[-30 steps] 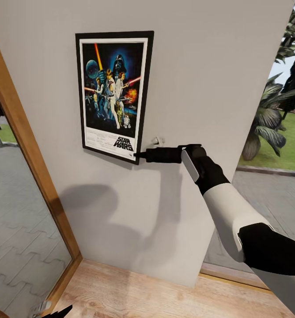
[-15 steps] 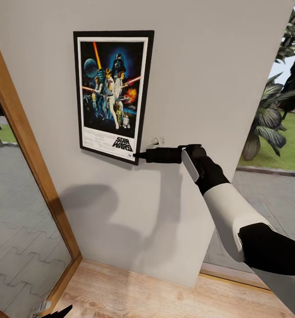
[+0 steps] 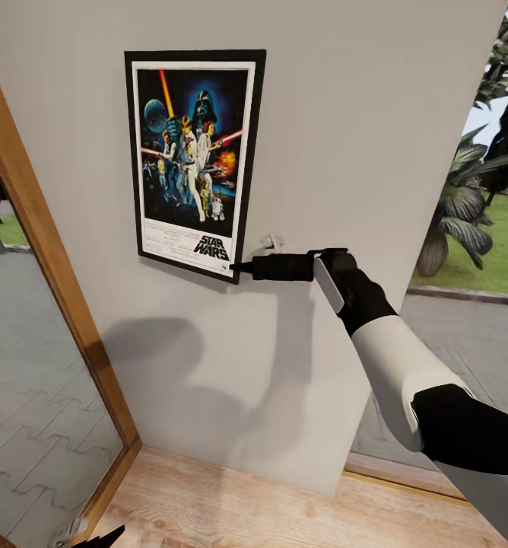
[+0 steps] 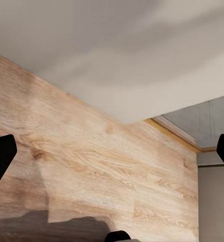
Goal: Pick up the poster from the kitchen countertop and hang it on one of the wall nails in the kitchen.
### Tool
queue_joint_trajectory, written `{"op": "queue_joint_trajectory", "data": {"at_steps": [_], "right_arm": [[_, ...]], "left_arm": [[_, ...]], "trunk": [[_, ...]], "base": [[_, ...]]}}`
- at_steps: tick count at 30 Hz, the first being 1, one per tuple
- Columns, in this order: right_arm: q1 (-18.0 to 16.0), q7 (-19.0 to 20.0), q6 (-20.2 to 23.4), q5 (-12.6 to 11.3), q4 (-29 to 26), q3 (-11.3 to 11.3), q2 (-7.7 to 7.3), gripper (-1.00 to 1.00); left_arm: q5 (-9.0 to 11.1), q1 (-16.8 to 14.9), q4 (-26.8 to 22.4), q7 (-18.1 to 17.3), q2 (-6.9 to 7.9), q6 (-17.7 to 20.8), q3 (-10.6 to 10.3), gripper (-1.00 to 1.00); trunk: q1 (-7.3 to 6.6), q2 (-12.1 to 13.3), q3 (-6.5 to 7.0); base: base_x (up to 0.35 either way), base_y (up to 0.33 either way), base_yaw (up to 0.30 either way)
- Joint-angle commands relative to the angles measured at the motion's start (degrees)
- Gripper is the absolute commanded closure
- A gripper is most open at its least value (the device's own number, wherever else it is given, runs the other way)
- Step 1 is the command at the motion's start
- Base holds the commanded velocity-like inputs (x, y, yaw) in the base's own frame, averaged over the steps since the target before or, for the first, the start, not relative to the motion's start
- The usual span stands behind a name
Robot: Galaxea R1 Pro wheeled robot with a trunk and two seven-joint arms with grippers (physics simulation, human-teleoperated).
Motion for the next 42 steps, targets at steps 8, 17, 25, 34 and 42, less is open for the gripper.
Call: {"op": "queue_joint_trajectory", "data": {"at_steps": [8,17,25,34,42], "right_arm": [[-0.07,0.03,0.31,-0.17,-0.02,0.48,-0.02,1.00],[-0.07,-0.21,0.22,-0.01,0.05,2.65,-0.03,1.00],[-0.07,-0.40,0.22,0.01,0.09,3.06,-0.06,1.00],[-0.29,-0.44,0.26,0.01,-0.02,3.03,-0.11,1.00],[-1.05,-0.60,0.30,0.01,-0.03,3.02,-0.11,1.00]], "left_arm": [[0.39,-0.06,0.07,-0.17,0.03,-0.22,-0.32,-1.00],[0.39,-0.03,0.07,-0.20,0.03,-0.22,-0.32,-1.00],[0.39,-0.03,0.07,-0.21,0.03,-0.22,-0.32,-1.00],[0.39,-0.06,0.08,-0.21,0.03,-0.22,-0.32,-1.00],[0.39,-0.03,0.07,-0.21,0.03,-0.22,-0.32,-1.00]], "trunk": [[0.04,-0.13,-0.13],[0.04,-0.13,-0.13],[0.04,-0.13,-0.13],[0.04,-0.13,-0.13],[0.04,-0.13,-0.13]], "base": [[0.000,0.000,0.000],[0.000,0.000,0.000],[0.000,0.000,0.000],[0.000,0.000,0.000],[0.000,0.000,0.000]]}}
